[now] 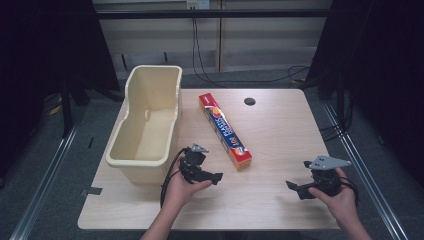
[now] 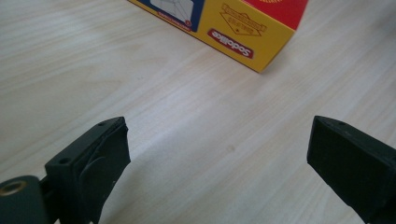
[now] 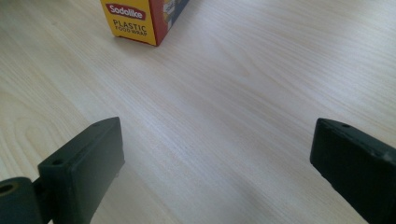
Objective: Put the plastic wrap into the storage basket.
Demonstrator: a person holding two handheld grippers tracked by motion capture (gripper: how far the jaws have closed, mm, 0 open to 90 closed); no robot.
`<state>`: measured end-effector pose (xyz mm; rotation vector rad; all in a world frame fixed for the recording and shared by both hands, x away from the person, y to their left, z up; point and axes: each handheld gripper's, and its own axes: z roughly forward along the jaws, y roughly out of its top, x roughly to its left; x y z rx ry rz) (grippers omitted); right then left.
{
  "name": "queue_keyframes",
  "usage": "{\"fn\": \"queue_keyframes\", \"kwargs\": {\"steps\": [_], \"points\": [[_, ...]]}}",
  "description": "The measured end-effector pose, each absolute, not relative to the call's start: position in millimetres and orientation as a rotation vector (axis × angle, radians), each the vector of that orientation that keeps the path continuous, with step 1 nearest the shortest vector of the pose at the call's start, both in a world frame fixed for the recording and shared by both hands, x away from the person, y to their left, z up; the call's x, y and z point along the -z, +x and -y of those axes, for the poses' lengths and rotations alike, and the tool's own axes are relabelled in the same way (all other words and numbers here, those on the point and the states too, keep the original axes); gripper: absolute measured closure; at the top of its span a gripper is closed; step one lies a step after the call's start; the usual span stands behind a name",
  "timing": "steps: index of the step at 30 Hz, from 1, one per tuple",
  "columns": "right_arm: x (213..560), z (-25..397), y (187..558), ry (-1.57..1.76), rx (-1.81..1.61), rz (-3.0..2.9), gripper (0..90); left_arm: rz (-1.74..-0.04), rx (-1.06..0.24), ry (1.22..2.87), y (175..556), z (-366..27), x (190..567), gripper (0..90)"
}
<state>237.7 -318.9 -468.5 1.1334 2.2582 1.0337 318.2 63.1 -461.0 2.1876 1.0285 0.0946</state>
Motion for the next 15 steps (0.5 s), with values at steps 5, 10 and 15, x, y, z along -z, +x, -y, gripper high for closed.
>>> {"fn": "queue_keyframes", "kwargs": {"steps": [5, 10, 15], "points": [[468.8, 319.6, 235.8, 1.145, -1.029, -2.243, 2.7, -1.045, -0.093, 2.200, 325.0, -56.3, 454.1, 6.2], [468.3, 320.8, 235.7, 1.143, -1.044, -2.238, 2.8, -1.083, -0.114, 2.195, 343.6, -45.3, 441.6, 6.2], [467.5, 321.3, 235.3, 1.152, -1.050, -2.229, 2.8, -1.126, -0.123, 2.203, 361.0, -36.4, 434.4, 6.2]]}}
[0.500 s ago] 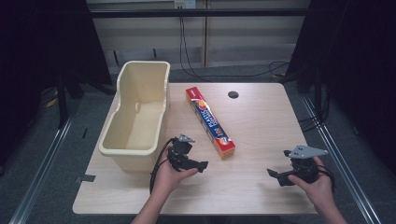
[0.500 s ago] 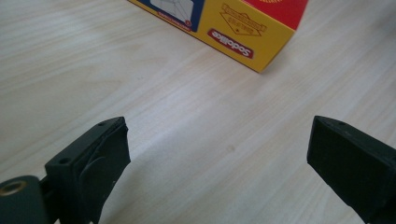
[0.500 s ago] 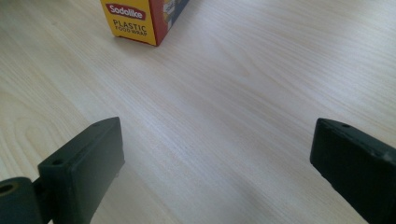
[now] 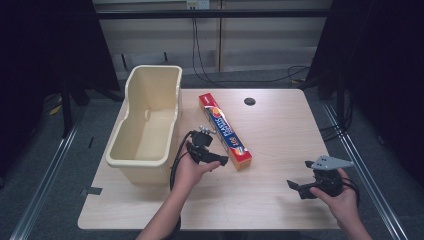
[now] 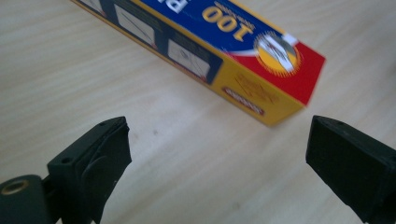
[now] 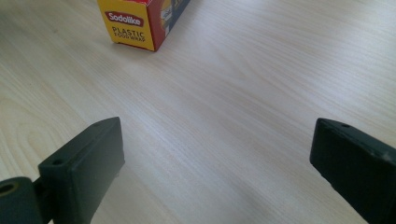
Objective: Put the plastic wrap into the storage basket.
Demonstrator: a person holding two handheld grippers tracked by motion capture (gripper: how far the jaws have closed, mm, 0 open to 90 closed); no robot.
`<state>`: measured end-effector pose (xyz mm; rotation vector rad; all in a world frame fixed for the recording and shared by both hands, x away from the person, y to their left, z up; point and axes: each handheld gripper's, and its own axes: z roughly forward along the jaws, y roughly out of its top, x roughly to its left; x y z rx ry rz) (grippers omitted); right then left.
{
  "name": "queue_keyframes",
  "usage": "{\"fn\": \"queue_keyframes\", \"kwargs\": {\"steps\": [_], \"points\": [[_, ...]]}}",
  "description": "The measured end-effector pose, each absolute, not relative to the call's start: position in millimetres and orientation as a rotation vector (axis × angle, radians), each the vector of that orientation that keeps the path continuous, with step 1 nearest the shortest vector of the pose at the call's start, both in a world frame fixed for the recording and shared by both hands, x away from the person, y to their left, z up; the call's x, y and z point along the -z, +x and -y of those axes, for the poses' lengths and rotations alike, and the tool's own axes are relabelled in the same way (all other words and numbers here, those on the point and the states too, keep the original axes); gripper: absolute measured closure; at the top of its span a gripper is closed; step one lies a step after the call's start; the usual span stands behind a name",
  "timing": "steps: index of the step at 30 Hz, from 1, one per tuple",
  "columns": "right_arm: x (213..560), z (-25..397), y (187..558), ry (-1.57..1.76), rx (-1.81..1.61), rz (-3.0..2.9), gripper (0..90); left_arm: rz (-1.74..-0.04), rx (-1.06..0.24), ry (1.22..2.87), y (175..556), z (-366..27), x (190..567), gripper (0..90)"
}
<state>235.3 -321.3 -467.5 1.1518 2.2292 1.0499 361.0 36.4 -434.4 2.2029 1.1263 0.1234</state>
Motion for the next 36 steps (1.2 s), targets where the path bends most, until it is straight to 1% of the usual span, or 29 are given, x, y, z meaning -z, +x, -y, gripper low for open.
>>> {"fn": "queue_keyframes", "kwargs": {"steps": [7, 12, 13, 18, 22, 23, 24, 36], "points": [[467.9, 323.2, 235.8, 1.145, -1.055, -2.229, 3.0, -1.206, -0.164, 2.177, 391.9, -18.3, 427.8, 6.3], [468.3, 321.8, 235.7, 1.141, -1.058, -2.231, 3.0, -1.254, -0.144, 2.174, 408.3, -9.0, 429.9, 6.3], [468.1, 320.4, 235.3, 1.139, -1.060, -2.235, 3.0, -1.275, -0.153, 2.177, 415.6, -4.7, 430.9, 6.3], [466.9, 319.7, 234.9, 1.136, -1.065, -2.226, 3.0, -1.311, -0.163, 2.177, 428.3, 3.7, 431.8, 6.4], [467.3, 320.1, 235.3, 1.137, -1.065, -2.223, 3.1, -1.376, -0.148, 2.156, 443.9, 9.4, 433.1, 6.4], [467.3, 320.1, 235.3, 1.137, -1.065, -2.223, 3.1, -1.376, -0.148, 2.156, 443.9, 9.4, 433.1, 6.4], [467.0, 319.8, 235.3, 1.135, -1.064, -2.218, 3.0, -1.413, -0.132, 2.131, 448.9, 11.7, 434.4, 6.4], [467.7, 316.1, 236.3, 1.125, -1.079, -2.240, 3.0, -1.495, -0.138, 2.127, 467.7, 20.9, 443.2, 6.5]]}}
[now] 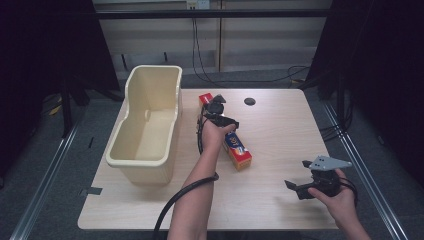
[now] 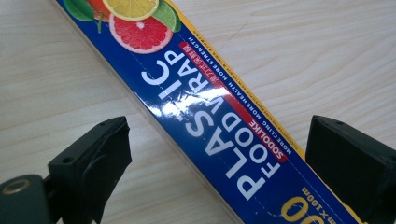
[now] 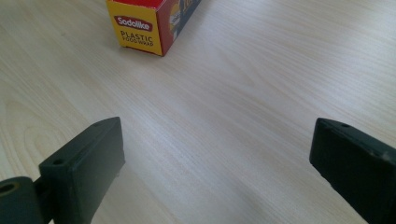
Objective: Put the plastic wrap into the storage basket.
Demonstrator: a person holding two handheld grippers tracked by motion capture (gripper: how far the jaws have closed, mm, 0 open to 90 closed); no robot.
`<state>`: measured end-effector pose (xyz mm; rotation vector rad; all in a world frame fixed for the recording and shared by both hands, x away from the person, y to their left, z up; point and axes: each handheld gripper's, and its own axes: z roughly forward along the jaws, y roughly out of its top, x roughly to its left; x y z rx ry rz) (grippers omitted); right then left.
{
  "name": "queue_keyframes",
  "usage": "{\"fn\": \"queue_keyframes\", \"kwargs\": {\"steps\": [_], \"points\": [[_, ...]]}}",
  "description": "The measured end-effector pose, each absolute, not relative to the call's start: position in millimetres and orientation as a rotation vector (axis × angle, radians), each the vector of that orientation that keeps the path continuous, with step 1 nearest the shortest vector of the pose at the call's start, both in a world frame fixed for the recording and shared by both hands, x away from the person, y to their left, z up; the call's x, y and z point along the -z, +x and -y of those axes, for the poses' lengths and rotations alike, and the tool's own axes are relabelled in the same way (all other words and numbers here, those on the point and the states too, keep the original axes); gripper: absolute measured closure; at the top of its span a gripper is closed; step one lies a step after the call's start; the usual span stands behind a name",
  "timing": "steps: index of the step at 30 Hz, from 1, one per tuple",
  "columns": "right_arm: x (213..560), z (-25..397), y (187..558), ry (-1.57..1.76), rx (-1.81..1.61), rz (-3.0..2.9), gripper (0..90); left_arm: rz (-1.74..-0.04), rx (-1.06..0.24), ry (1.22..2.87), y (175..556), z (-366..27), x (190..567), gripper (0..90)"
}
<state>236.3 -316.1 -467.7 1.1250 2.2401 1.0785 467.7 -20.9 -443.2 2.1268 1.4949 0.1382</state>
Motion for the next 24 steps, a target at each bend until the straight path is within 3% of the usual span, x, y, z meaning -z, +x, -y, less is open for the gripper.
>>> {"fn": "queue_keyframes", "kwargs": {"steps": [24], "points": [[467.6, 316.4, 237.1, 1.148, -1.097, -2.221, 3.4, -1.560, -0.122, 2.067, 479.1, 27.5, 459.7, 8.8]]}}
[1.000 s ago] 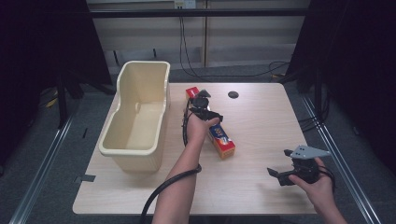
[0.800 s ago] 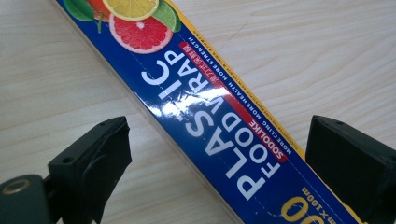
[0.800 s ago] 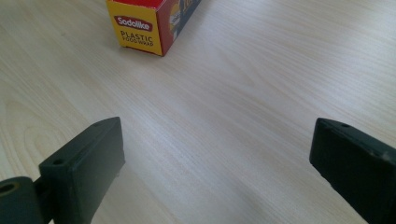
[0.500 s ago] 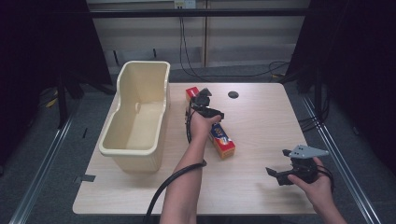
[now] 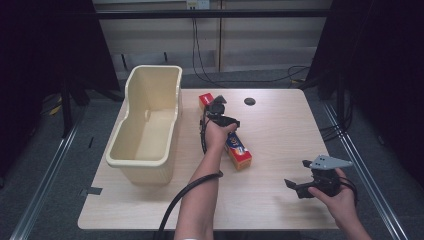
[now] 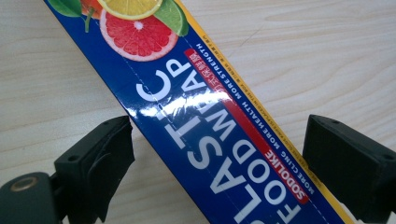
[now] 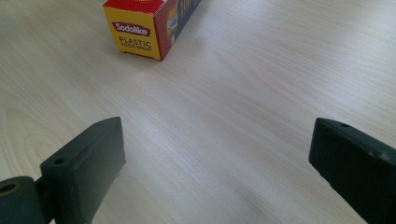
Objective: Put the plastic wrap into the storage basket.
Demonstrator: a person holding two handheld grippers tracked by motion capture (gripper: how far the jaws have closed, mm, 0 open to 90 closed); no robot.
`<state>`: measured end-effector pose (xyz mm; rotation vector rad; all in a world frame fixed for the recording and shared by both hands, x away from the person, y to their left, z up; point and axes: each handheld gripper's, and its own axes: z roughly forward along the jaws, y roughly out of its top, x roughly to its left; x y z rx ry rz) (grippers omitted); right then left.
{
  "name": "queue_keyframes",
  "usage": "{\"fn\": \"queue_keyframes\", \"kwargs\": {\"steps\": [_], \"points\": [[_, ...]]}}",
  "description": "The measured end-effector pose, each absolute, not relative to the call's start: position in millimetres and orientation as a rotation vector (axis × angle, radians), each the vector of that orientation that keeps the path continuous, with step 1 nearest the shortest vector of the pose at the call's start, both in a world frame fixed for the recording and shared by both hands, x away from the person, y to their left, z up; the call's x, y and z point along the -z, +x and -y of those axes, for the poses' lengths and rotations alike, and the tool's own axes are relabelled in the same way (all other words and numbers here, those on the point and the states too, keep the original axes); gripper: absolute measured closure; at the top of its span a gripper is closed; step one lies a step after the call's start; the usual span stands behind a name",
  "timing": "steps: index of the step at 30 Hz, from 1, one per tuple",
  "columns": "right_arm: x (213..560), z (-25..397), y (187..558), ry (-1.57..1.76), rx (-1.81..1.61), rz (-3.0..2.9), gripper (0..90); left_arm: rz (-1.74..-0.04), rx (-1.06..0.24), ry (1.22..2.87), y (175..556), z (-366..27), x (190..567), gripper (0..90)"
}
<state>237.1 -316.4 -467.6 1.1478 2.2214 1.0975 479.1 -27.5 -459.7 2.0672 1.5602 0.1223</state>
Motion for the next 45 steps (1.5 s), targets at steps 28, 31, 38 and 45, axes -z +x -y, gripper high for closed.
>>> {"fn": "queue_keyframes", "kwargs": {"steps": [28, 31, 38, 45], "points": [[466.5, 313.1, 237.5, 1.149, -1.107, -2.214, 3.4, -1.520, -0.031, 2.220, 455.5, 4.3, 446.6, 37.9], [466.5, 311.9, 237.4, 1.151, -1.108, -2.215, 3.4, -1.504, -0.021, 2.251, 449.9, 0.8, 445.0, 38.8], [466.4, 311.4, 237.5, 1.147, -1.110, -2.218, 3.4, -1.493, 0.016, 2.278, 442.5, -7.2, 443.6, 37.2], [467.0, 310.7, 238.6, 1.143, -1.119, -2.225, 3.4, -1.489, -0.023, 2.288, 453.4, 2.6, 449.3, 29.3]]}}
